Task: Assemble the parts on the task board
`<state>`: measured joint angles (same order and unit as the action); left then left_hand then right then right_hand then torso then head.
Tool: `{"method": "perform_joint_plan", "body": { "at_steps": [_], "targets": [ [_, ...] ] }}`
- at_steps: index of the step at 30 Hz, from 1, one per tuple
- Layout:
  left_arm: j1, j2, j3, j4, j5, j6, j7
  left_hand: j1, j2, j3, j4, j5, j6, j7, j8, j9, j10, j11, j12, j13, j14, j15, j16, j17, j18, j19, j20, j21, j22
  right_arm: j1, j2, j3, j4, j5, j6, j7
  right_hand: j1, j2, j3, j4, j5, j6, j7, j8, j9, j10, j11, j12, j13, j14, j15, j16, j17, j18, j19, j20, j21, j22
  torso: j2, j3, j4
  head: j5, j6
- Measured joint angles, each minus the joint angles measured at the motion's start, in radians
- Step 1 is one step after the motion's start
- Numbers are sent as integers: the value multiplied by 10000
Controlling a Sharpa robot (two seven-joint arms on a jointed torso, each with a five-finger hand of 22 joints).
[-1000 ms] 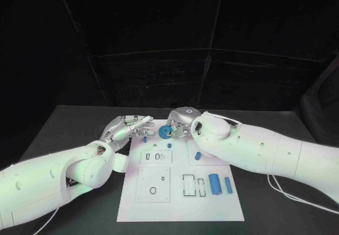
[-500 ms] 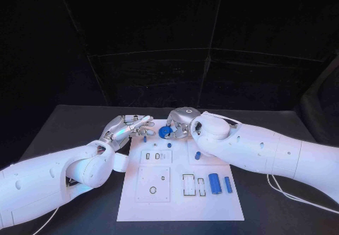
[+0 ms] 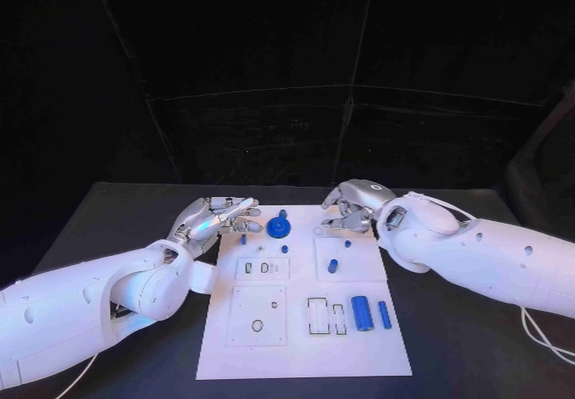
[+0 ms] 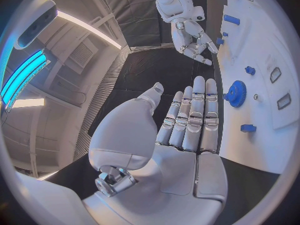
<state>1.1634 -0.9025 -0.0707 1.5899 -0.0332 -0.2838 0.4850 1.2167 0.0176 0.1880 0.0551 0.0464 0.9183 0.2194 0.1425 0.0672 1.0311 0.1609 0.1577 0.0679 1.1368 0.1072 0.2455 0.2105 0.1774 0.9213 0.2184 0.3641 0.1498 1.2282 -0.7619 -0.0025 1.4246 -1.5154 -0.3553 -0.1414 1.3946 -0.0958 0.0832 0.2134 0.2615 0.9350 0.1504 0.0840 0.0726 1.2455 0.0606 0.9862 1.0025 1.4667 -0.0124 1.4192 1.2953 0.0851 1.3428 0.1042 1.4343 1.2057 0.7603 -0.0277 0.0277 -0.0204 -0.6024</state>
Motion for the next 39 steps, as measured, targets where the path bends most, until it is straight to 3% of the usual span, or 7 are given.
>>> {"method": "perform_joint_plan", "body": {
  "at_steps": [6, 15, 26, 39],
  "targets": [
    [0, 8, 0, -12, 0, 4, 0, 0, 0, 0, 0, 0, 0, 0, 0, 0, 0, 0, -36, 0, 0, 0, 1, -1, 0, 0, 0, 0, 0, 7, -758, 0, -178, 1294, 35, 1062, 241, -93, -12, -206, 0, 0, 0, 0, -24, -3, 3, -109, -102, 0, 0, 0, 26, 0, -28, -28, -66, -61, -25, 22, -72, -2, 64],
    [-1, 80, -2, -97, 0, 28, 0, 38, 38, 0, 0, 0, 0, 0, 0, 1, 0, 0, -37, 0, 0, 0, 2, 5, -1, 0, 0, 0, -8, -11, -1229, -12, -837, 2315, 263, 2210, 332, -184, -94, -288, 2, -37, 37, 0, -32, -102, 25, -247, -254, 0, 0, 0, 36, 1, -28, -28, -66, -107, -18, 48, -78, -203, 85],
    [-13, 156, -12, -189, -1, 56, 0, 38, 38, 27, -27, 0, 0, 0, 0, 1, 0, 0, -37, -1, 0, 0, 3, 7, -1, 0, 0, 0, -7, -247, -1163, -14, -1390, 2644, 429, 2739, 371, -145, -122, -316, 37, -105, 39, -37, -32, -166, 18, -311, -292, 0, -1, 0, 49, 1, -28, -28, -66, -127, -17, 27, -61, -290, 71],
    [-22, 168, -46, -239, -1, 82, 0, 38, 38, 27, -27, 0, 0, 0, 1, 1, 0, 0, -37, 0, 0, 0, 3, 5, -1, 0, 0, 0, -6, -559, -950, -19, -1710, 2730, 588, 2969, 411, -185, -150, -344, 36, -175, 41, -79, -40, -202, 54, -352, -358, 0, -1, 0, 48, 1, -63, -63, -112, -171, -17, 9, -47, -261, 3]
  ]
}}
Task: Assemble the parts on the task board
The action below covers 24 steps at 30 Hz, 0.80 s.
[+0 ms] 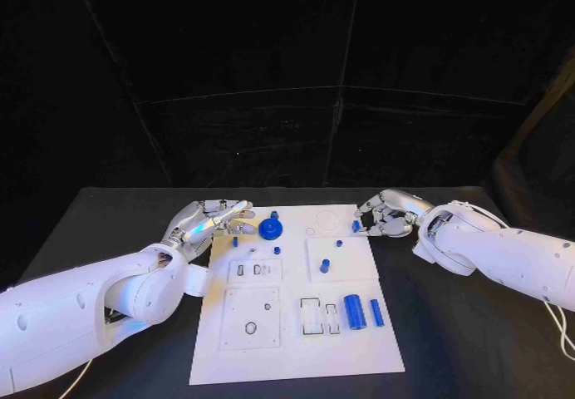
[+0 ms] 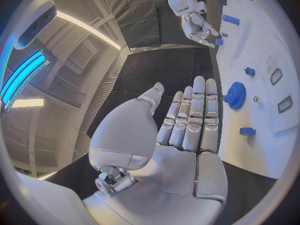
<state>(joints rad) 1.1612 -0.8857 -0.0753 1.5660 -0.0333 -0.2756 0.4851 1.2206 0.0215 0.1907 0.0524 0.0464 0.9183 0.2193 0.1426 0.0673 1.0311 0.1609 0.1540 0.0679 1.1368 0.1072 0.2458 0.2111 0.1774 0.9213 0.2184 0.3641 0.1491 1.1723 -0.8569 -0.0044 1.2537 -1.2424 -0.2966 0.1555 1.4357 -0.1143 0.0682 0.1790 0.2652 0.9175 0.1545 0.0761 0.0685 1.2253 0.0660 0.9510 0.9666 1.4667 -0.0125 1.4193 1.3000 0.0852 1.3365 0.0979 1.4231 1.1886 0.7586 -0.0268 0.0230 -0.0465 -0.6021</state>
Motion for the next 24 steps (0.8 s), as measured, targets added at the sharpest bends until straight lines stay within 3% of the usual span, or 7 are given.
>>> {"method": "perform_joint_plan", "body": {
  "at_steps": [13, 18, 24],
  "targets": [
    [-3, 9, -19, -13, -1, 18, 0, 0, 0, 0, 0, 0, 0, 0, 0, 0, 0, 0, 0, 0, 0, 0, 1, -2, 0, 0, 0, 0, 1, -102, 345, 6, -330, 22, 55, 43, 174, 174, 20, -20, -28, 45, -4, 23, 30, 1, 0, 60, 124, 0, 0, 0, 32, 1, 1, 0, 0, 17, -3, -3, 0, -28, -21],
    [-3, 8, -23, -13, -1, 23, 0, 0, 0, 0, 0, 0, 0, 0, 0, 0, 0, 0, 0, 0, 0, 0, 1, -2, 0, 0, 0, 0, 1, -157, 440, 5, -474, 22, 96, 41, 242, 436, 74, -73, -209, 279, -43, 166, 63, 39, -38, 119, 167, 0, 0, 0, 49, 0, 1, 0, 0, 41, -4, -3, 0, -30, -36],
    [-4, 1, -25, -12, -1, 26, 0, 0, 0, -2, -2, 0, 0, 0, 0, 0, 0, 0, 0, 0, 0, 0, -3, -2, 0, 0, 0, 0, 2, -187, 491, 5, -562, 17, 114, 31, 289, 477, 101, -100, -313, 377, -55, 207, 63, 74, -73, 160, 194, 0, 0, 0, 61, 0, 1, 0, 0, 61, -8, -2, 1, -30, -49]
  ]
}}
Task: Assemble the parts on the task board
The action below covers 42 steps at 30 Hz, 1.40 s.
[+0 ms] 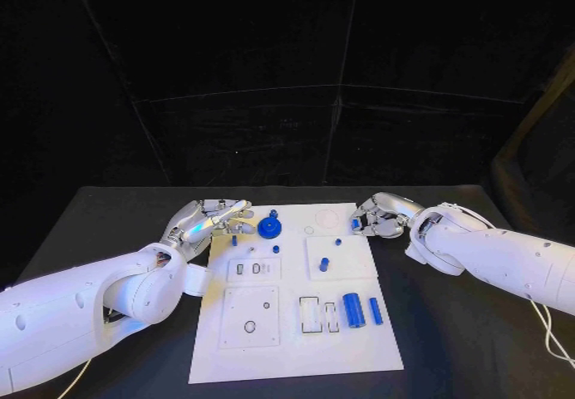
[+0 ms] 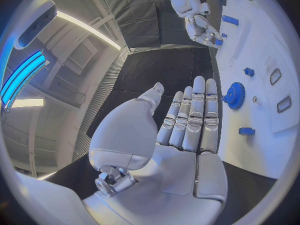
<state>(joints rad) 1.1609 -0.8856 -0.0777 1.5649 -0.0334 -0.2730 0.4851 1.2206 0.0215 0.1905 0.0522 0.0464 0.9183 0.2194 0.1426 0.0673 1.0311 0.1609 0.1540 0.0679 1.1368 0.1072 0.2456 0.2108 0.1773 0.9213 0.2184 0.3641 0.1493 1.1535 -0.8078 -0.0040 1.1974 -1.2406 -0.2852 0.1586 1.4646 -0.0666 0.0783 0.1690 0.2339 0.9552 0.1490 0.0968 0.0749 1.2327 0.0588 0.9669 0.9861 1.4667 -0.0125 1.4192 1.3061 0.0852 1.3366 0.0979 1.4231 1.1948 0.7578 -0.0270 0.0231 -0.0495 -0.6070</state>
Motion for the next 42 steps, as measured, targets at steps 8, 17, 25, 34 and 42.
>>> {"method": "perform_joint_plan", "body": {
  "at_steps": [8, 17, 25, 34, 42],
  "targets": [
    [0, -6, -3, 2, 0, 4, 0, 0, 0, -28, -28, 0, 0, 0, 0, 0, 0, 0, 0, 0, 0, 0, -58, 15, 1, 0, 0, 0, -17, -8, 14, 1, -40, -6, 4, -9, -39, 39, 28, -28, -43, 69, -1, 0, -1, 0, 0, 48, 42, 0, 0, 0, 19, 1, 0, 0, 0, 10, -6, 7, 4, -10, -12],
    [0, -7, -4, -1, 0, 7, 0, 0, 0, -28, -27, 0, 0, 0, 1, 0, 0, 0, 1, 0, 0, 0, -57, 14, 0, 0, 0, 0, -17, -11, 24, 2, -52, -8, -10, -10, 40, 257, 185, -94, -160, 546, -97, 225, 51, 170, -94, 203, 177, -8, -8, 0, 19, 0, 4, -3, 0, 98, -6, 12, -4, -26, -17],
    [0, -20, -6, -1, 0, 10, 0, 0, 0, -27, -27, 0, 0, 0, 1, 0, 0, 0, 0, 0, 0, 0, -57, 14, 1, 0, 0, 0, -16, -11, 41, 0, -15, -7, -408, -19, 312, 619, 827, -405, -1023, 1046, -242, 493, 57, 455, -378, 577, 517, 17, -271, 63, 18, 0, 220, -219, 78, 338, -5, 14, -4, -30, -38],
    [0, -95, -8, 32, 0, 9, 0, 0, 0, 0, -55, 0, 0, 0, 2, 1, 0, 0, 1, 0, 0, 0, -57, 23, 0, 0, 0, 0, -24, -12, -222, 10, 651, 14, -1056, -121, 277, 730, 915, -469, -1082, 1046, -242, 493, 32, 573, -425, 710, 715, -18, -306, 64, 17, 0, 270, -268, 117, 403, -27, 1, -3, -9, -36],
    [3, -167, -8, 105, 0, 4, 0, 0, 0, 0, -55, 0, 0, 0, 5, 0, 0, 0, -3, 0, 0, 0, -57, 22, 1, 0, 0, -40, -24, 91, -324, 25, 2180, 53, -1319, -784, 203, 803, 970, -492, -1180, 1046, -242, 490, 29, 609, -390, 719, 673, -18, -305, 64, 16, 1, 269, -268, 117, 388, -82, -49, 11, 20, -14]
  ]
}}
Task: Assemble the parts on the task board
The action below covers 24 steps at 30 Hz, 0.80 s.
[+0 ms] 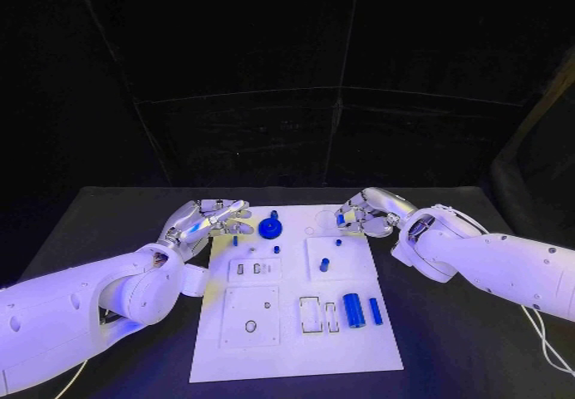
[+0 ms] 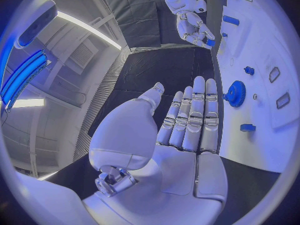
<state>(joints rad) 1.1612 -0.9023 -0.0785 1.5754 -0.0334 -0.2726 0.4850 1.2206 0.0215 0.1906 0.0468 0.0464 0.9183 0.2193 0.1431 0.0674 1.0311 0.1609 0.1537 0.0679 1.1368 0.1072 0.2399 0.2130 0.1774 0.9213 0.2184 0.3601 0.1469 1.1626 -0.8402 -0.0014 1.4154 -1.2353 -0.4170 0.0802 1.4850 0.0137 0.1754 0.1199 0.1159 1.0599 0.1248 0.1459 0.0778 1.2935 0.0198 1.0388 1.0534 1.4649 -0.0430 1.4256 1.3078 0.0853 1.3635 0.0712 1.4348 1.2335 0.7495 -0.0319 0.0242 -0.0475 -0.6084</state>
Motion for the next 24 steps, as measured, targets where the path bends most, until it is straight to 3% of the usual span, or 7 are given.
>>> {"method": "perform_joint_plan", "body": {
  "at_steps": [6, 11, 20, 24],
  "targets": [
    [16, -31, 1, 66, 93, -20, -2, 42, 42, 0, 0, 0, 0, 0, -37, 0, 35, 35, -39, 0, 0, 0, -50, 10, 0, 0, 0, 1, -14, 28, 486, 3, 982, -178, -51, -956, -10, 9, 41, -38, -22, 0, 0, -1, 0, 0, 0, -107, -84, 0, 0, 0, 0, -1, 0, 0, 0, -30, -48, -44, 20, 107, -62],
    [44, -61, 2, 103, 230, -46, -2, 42, 42, 0, 0, 0, 0, 0, -37, 0, 35, 35, -39, 0, 0, 0, -49, 9, 0, 0, 0, 0, -23, 35, 1143, -5, 1279, -529, -29, -1731, -10, 9, 58, -55, -55, 0, 0, -2, 0, -22, 22, -148, -146, 0, 1, 0, -1, -1, -35, -35, 0, -41, -59, -71, 27, 191, -103],
    [91, -83, 4, 126, 376, -77, -2, 42, 42, 13, -46, 0, 0, 0, -37, 0, 35, 35, -39, 0, 0, 0, -91, 8, -1, 0, 0, -36, -30, -7, 2182, -16, 1187, -1347, 160, -2722, -93, -58, 99, -15, 28, 0, 0, -2, 0, -39, 39, -209, -181, 0, 1, -39, -2, -1, -35, -35, 0, -75, -61, -79, 33, 320, -195],
    [113, -82, 4, 130, 408, -93, -2, 42, 42, 2, -58, 0, 5, 5, -37, 0, 36, 35, -76, 0, 0, 0, -144, 20, 0, 0, 0, -39, -46, -36, 2509, -218, 1068, -1710, 289, -3027, -133, -71, 152, -16, 70, 0, 0, -2, 0, -39, 38, -257, -215, 0, 1, -39, -2, -2, -35, -35, 0, -75, -61, -75, 27, 373, -218]
  ]
}}
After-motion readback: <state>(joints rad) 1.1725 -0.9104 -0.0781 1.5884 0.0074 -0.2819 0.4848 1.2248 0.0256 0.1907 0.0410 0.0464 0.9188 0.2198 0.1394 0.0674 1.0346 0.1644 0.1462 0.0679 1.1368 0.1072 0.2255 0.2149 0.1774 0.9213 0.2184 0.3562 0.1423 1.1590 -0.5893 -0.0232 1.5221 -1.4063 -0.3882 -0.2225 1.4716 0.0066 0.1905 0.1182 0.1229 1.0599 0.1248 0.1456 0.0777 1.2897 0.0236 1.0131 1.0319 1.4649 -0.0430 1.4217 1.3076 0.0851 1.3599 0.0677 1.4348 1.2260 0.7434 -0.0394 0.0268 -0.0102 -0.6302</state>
